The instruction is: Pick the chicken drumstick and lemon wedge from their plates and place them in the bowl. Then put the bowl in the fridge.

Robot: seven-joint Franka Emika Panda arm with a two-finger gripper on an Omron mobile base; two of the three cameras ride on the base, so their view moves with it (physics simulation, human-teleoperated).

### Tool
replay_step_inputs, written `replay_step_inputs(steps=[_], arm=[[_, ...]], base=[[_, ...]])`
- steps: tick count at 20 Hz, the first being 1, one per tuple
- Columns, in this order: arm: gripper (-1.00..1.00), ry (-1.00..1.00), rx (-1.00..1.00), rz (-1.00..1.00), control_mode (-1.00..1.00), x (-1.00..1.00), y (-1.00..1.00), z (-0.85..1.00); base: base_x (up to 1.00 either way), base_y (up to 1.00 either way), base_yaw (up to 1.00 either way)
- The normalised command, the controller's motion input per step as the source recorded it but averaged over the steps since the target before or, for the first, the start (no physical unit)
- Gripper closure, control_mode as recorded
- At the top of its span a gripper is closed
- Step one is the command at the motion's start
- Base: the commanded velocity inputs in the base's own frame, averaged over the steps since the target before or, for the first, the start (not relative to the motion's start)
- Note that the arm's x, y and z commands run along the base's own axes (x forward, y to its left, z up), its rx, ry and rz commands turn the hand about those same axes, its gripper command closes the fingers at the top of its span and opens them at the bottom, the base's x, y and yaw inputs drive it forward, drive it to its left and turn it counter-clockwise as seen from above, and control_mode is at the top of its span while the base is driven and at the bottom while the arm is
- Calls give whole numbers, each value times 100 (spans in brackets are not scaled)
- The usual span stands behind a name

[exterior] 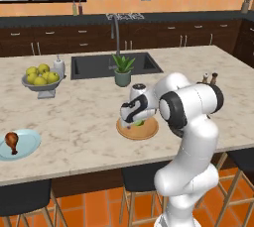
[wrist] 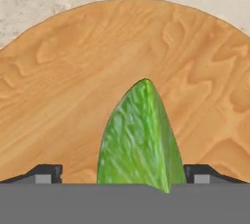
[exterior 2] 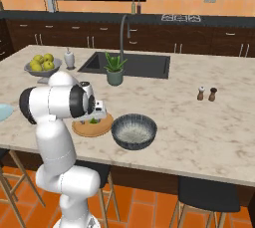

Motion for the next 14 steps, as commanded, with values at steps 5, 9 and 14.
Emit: replay_step_inputs(steps=[5,9,14], arm=[[100,1,0,0,-100,-41,-4,-8],[100,0,0,0,-100,-27,-3,0],[100,-9,-4,-6,-100,-69,-3,72]], base=[[0,0,0],[0,0,0],[0,0,0]])
